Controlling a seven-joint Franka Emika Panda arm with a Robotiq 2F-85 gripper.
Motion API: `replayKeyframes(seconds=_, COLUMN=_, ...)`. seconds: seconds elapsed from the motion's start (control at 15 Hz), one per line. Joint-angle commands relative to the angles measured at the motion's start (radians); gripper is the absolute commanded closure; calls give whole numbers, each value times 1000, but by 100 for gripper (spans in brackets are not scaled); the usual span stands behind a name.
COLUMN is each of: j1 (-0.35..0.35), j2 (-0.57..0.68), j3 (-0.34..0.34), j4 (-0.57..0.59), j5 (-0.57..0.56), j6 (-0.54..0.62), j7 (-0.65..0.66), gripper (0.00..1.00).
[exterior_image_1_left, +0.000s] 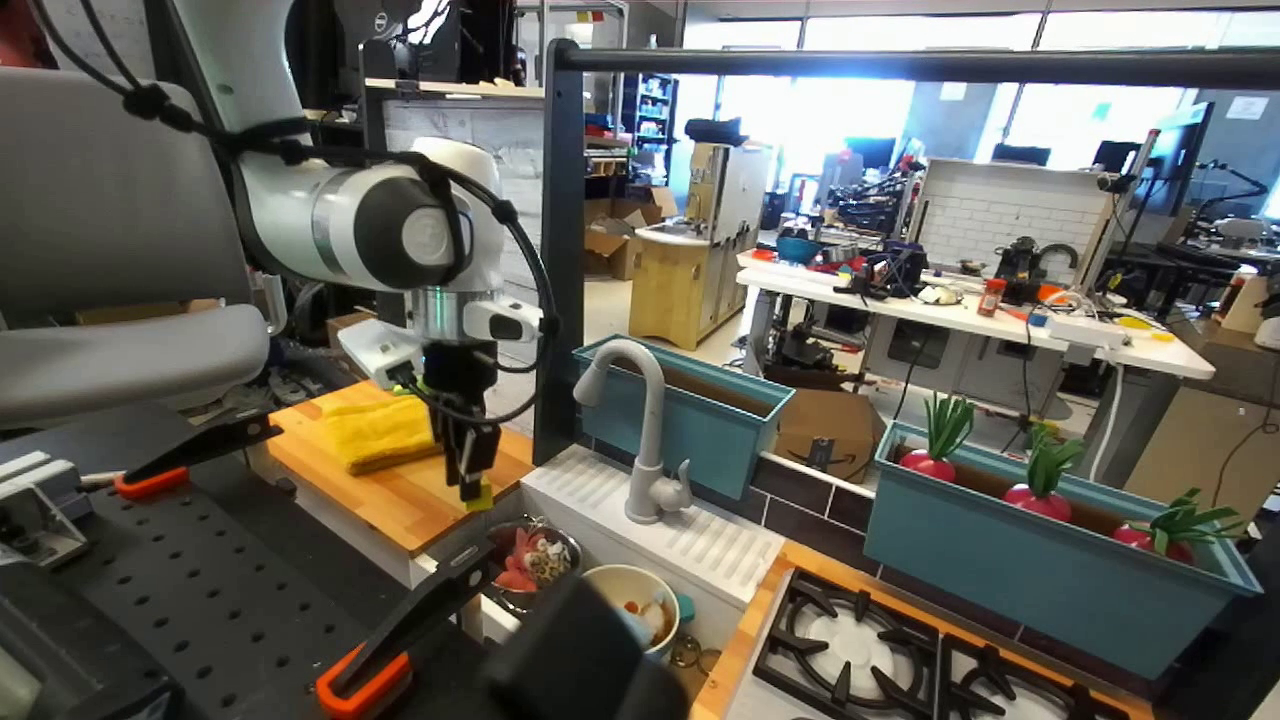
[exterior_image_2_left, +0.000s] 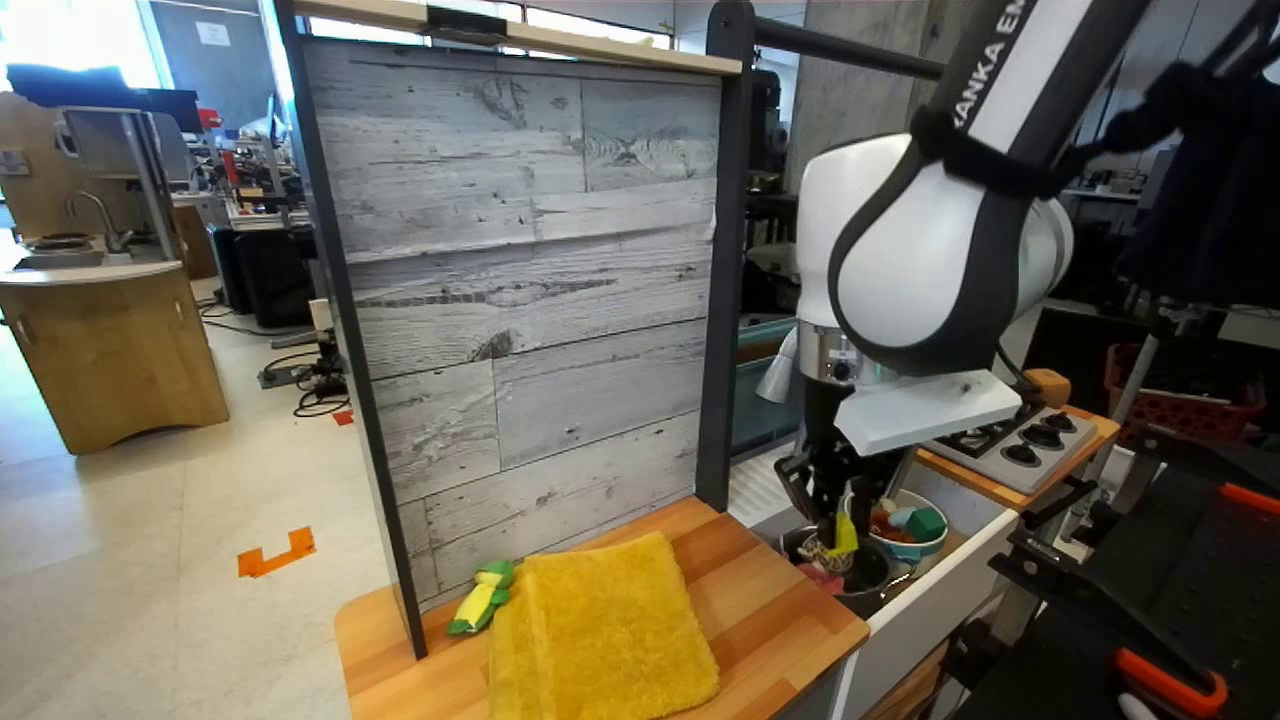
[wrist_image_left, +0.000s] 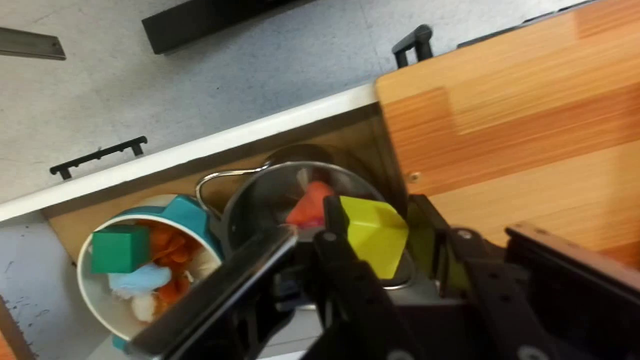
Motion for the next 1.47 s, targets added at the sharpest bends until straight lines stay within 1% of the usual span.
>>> replayKeyframes(seconds=0.0, j1=13, j2=75, j3=-61, j4=22, j5=-12, j6=89, j7=50, gripper=88)
replayKeyframes(seconds=0.13, j1=-13, j2=87, j3=-44, j4=19, j5=13, j6=136, j7=33, gripper=88)
replayKeyframes(seconds=0.2, j1=-27, j2=91, j3=-29, j4=19, j5=24, j6=162, j7=24, gripper=38)
replayKeyframes(seconds=0.27, j1=-31, j2=88, j3=-21, j4=15, j5=31, j6=185, j7=18, gripper=36)
replayKeyframes(seconds=0.33, j1=-33, j2=83, j3=-16, j4=10, j5=34, j6=204, j7=12, gripper=30)
replayKeyframes(seconds=0.47, j1=-46, j2=40, j3=12, j4=-7, j5=39, j6=210, j7=-15, gripper=16)
replayKeyframes(seconds=0.53, j1=-49, j2=18, j3=25, j4=-17, j5=40, j6=223, j7=-26, gripper=9)
replayKeyframes(seconds=0.6, j1=-63, j2=-27, j3=52, j4=-42, j5=37, j6=257, j7=-50, gripper=1)
replayKeyframes(seconds=0.73, j1=-77, j2=-97, j3=97, j4=-60, j5=43, j6=321, j7=-76, gripper=0)
replayKeyframes(seconds=0.87, j1=-15, j2=-112, j3=64, j4=-22, j5=17, j6=367, j7=-93, gripper=0)
replayKeyframes(seconds=1.0, j1=12, j2=-117, j3=79, j4=26, j5=1, j6=389, j7=-136, gripper=0)
replayKeyframes(seconds=1.07, j1=-1, j2=-111, j3=122, j4=52, j5=-1, j6=398, j7=-162, gripper=0)
replayKeyframes(seconds=1.13, j1=-27, j2=-108, j3=182, j4=77, j5=1, j6=372, j7=-190, gripper=0)
replayKeyframes(seconds=1.2, j1=-1, j2=-120, j3=116, j4=43, j5=25, j6=362, j7=-158, gripper=0)
replayKeyframes(seconds=1.27, j1=-2, j2=-119, j3=147, j4=57, j5=24, j6=362, j7=-169, gripper=0)
replayKeyframes(seconds=1.4, j1=-1, j2=-119, j3=171, j4=65, j5=24, j6=362, j7=-176, gripper=0)
